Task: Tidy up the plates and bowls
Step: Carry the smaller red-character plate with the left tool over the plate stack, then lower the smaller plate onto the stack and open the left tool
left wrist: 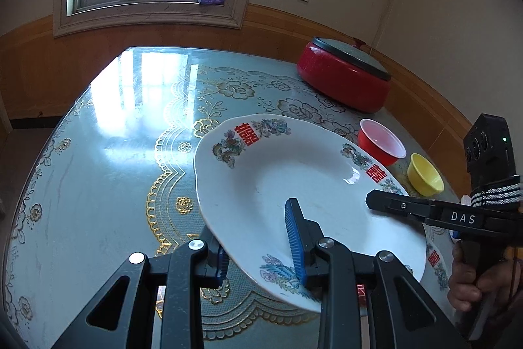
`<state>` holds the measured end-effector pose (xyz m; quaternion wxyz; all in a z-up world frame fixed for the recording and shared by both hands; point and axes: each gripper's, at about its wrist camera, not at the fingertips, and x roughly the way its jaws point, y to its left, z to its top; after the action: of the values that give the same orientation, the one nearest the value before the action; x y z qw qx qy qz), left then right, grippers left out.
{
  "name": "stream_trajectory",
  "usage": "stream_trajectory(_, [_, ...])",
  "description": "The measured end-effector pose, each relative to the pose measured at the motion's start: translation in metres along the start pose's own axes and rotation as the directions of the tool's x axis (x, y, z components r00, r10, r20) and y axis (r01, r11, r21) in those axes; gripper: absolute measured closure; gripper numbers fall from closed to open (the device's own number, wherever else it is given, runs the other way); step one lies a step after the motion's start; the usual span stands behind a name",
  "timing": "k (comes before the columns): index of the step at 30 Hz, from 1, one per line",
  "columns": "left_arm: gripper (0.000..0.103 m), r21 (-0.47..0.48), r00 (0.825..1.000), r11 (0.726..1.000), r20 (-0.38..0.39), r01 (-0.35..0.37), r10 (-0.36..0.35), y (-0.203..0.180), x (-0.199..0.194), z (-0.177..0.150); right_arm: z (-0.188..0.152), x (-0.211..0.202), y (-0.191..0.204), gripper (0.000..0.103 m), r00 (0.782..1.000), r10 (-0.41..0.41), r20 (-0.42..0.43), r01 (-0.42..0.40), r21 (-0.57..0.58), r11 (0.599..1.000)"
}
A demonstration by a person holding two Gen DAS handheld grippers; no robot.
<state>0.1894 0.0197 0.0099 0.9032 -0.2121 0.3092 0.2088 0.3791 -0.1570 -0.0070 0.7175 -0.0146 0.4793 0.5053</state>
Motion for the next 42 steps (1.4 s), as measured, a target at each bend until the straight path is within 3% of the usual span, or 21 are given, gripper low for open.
stream_trajectory(10, [0.071, 0.046, 0.997, 0.996, -0.021, 0.076, -0.075, -0.04, -0.011, -0.018, -0.041, -0.056, -0.01, 0.082, 0.998, -0.028, 0.05, 0.026, 0.041, 0.999])
stream_trajectory(25, [0.071, 0.094, 0.981, 0.98, -0.099, 0.174, -0.164, -0.093, -0.013, -0.054, -0.088, -0.105, -0.032, 0.082, 0.994, -0.085, 0.074, 0.077, 0.105, 0.991])
stream_trajectory(42, [0.07, 0.094, 0.968, 0.976, -0.175, 0.199, -0.181, -0.112, -0.003, -0.085, -0.116, -0.116, -0.054, 0.082, 0.992, -0.119, 0.032, 0.114, 0.128, 0.985])
